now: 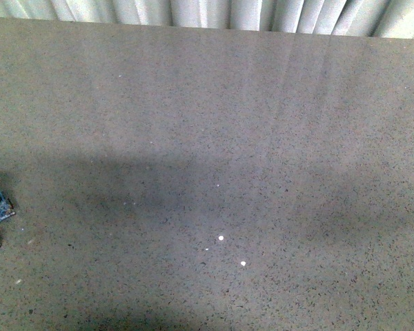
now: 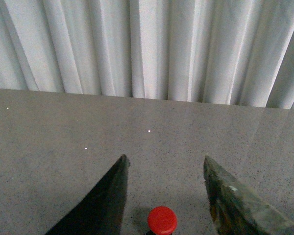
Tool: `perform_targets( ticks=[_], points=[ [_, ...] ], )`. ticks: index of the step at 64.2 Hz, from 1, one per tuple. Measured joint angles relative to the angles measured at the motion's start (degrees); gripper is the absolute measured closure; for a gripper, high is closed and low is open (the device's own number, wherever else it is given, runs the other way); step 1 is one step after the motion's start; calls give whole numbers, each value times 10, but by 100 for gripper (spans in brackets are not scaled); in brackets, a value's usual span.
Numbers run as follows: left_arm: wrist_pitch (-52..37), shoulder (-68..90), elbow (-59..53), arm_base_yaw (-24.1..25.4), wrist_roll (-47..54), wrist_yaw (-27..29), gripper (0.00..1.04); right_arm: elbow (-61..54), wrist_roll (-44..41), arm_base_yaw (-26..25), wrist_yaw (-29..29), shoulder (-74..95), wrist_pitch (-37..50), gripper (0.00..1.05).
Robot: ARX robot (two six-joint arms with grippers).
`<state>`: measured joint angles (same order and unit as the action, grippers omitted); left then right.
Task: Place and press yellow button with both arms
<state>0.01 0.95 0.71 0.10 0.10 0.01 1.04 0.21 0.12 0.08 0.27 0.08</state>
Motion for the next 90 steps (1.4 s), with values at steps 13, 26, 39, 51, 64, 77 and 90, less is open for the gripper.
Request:
perform_targets(
  ticks=[13, 26, 39, 51, 64, 77, 90],
  points=[
    [0, 0, 0, 0, 0, 0, 12, 0, 0, 0, 0, 0, 0, 9],
    [0, 0, 0, 0, 0, 0, 9, 0, 0, 0, 0, 0, 0, 9],
    [0, 0, 0, 0, 0, 0, 9, 0, 0, 0, 0, 0, 0, 9],
    [59, 205, 72, 101, -8, -144, 9, 0, 0, 0, -1, 0, 0, 9],
    [-165, 502, 87, 176, 33, -152, 9, 0, 0, 0, -1, 0, 0, 9],
    [-278, 697, 113, 211, 50, -155, 9, 0, 0, 0, -1, 0, 0, 9],
    [-316, 800, 148, 241, 73, -156, 9, 0, 0, 0, -1, 0, 0, 9]
  ],
)
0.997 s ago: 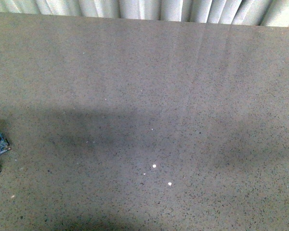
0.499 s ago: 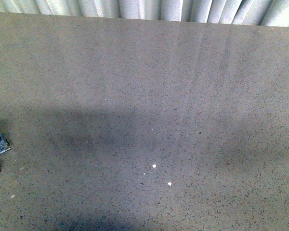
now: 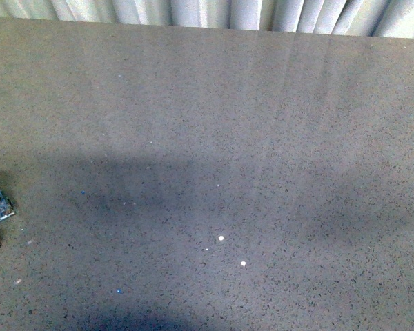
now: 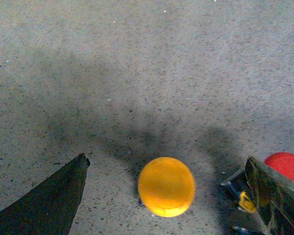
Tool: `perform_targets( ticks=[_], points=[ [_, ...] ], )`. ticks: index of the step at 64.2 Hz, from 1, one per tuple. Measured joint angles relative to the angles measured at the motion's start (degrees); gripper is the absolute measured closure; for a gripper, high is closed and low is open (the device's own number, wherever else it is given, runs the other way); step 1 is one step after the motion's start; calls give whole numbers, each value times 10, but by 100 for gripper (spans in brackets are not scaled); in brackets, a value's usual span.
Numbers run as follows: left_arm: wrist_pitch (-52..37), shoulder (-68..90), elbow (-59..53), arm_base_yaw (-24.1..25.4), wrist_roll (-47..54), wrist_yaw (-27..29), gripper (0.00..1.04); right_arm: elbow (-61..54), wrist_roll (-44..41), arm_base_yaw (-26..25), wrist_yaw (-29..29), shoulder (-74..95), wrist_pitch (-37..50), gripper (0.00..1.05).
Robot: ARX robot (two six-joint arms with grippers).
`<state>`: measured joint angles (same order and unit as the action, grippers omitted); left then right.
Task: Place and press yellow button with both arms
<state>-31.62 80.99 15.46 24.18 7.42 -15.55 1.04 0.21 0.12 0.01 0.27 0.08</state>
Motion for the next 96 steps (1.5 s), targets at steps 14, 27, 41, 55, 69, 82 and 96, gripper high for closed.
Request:
perform_targets(
  ticks=[14, 27, 41, 55, 69, 82, 96],
  points=[
    [-10, 20, 1, 1, 9, 0, 9, 0, 0, 0, 0, 0, 0, 9],
    [-27, 35, 0, -17, 9, 4, 9, 0, 0, 0, 0, 0, 0, 9],
    [-38, 67, 0, -24, 7, 11, 9, 0, 0, 0, 0, 0, 0, 9],
    [-40, 83, 3, -24, 4, 16, 9, 0, 0, 0, 0, 0, 0, 9],
    [-41, 84, 3, -24, 0, 19, 9, 0, 0, 0, 0, 0, 0, 9],
    [-44, 85, 3, -25, -2, 20, 20, 0, 0, 0, 0, 0, 0, 9],
    [-45, 86, 3, -30, -2, 21, 53, 0, 0, 0, 0, 0, 0, 9]
  ],
)
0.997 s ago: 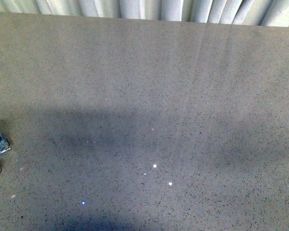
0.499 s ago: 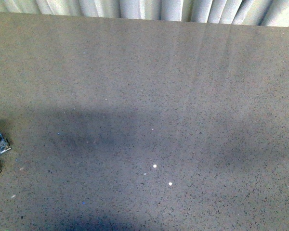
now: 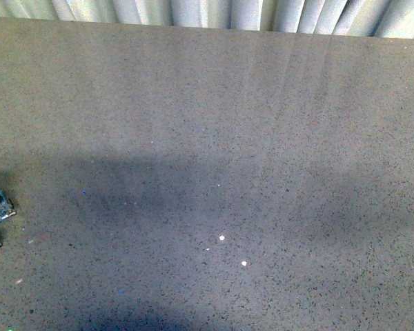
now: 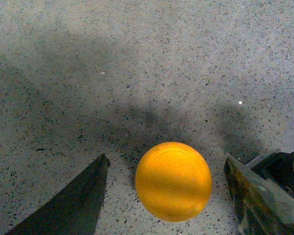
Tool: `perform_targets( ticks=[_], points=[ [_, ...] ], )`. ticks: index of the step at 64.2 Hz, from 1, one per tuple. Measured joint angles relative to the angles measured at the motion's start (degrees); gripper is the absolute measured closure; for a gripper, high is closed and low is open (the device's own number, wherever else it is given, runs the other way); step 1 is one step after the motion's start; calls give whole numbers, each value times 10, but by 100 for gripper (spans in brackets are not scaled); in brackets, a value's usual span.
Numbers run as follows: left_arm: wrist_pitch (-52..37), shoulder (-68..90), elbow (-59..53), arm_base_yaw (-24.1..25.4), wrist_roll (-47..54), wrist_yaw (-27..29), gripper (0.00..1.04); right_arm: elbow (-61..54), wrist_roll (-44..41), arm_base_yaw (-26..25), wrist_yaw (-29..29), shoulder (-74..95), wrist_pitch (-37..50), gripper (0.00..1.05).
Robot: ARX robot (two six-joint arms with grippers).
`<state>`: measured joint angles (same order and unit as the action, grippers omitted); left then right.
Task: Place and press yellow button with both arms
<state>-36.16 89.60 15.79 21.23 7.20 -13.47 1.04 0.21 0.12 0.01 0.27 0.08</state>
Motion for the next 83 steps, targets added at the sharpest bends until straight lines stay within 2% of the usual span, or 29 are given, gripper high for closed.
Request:
perform_targets(
  ticks=[6, 12, 33, 49, 56, 65, 83],
  points=[
    [-3, 2, 0, -2, 0, 1, 68, 0, 0, 0, 0, 0, 0, 9],
    [-6, 2, 0, -3, 0, 2, 71, 0, 0, 0, 0, 0, 0, 9],
    [-4, 0, 0, -9, 0, 4, 72, 0, 0, 0, 0, 0, 0, 9],
    [64, -70, 26, -3, 4, 6, 72, 0, 0, 0, 0, 0, 0, 9],
    [90, -94, 56, -16, 4, 19, 72, 0, 0, 0, 0, 0, 0, 9],
    [116, -117, 85, -79, -3, 41, 72, 0, 0, 0, 0, 0, 0, 9],
    [92, -58, 135, -358, -71, 143, 72, 0, 0, 0, 0, 0, 0, 9]
  ],
)
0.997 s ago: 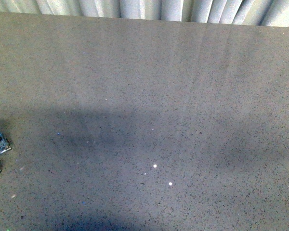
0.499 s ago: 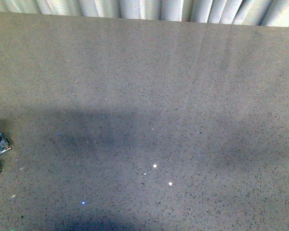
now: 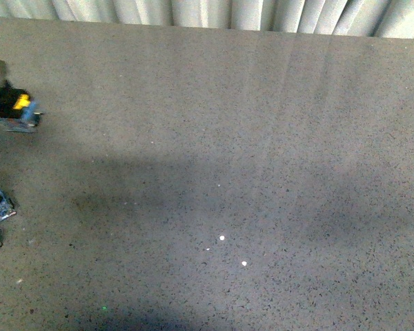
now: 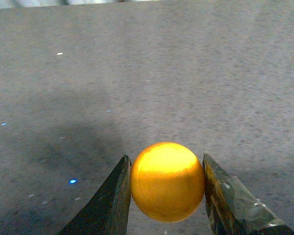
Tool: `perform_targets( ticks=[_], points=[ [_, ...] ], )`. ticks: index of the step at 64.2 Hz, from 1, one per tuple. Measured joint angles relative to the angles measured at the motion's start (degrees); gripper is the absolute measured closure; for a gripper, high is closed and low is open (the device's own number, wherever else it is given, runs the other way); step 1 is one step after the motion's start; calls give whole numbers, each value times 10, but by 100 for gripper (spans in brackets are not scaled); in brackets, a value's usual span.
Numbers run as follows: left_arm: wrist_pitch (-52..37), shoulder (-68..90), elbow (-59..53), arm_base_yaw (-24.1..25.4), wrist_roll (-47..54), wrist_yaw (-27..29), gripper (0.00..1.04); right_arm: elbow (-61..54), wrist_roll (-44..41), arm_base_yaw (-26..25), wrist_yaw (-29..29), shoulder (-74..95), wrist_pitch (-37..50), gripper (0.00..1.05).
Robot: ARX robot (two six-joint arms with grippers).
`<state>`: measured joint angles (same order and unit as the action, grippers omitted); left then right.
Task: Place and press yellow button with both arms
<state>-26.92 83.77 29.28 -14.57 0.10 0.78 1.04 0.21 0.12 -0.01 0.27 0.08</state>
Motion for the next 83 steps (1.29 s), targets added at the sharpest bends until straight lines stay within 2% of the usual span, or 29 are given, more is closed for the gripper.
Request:
perform_targets(
  ticks=[10, 22, 36, 57, 83],
  points=[
    [-29, 68, 28, -116, -35, 30, 72, 0, 0, 0, 0, 0, 0, 9],
    [-57, 143, 56, -191, -58, 56, 72, 0, 0, 0, 0, 0, 0, 9],
    [-77, 201, 70, -231, -69, 69, 72, 0, 0, 0, 0, 0, 0, 9],
    [-103, 244, 75, -254, -80, 84, 71, 0, 0, 0, 0, 0, 0, 9],
    [-108, 212, 42, -261, -96, 87, 9, 0, 0, 0, 0, 0, 0, 9]
  ],
)
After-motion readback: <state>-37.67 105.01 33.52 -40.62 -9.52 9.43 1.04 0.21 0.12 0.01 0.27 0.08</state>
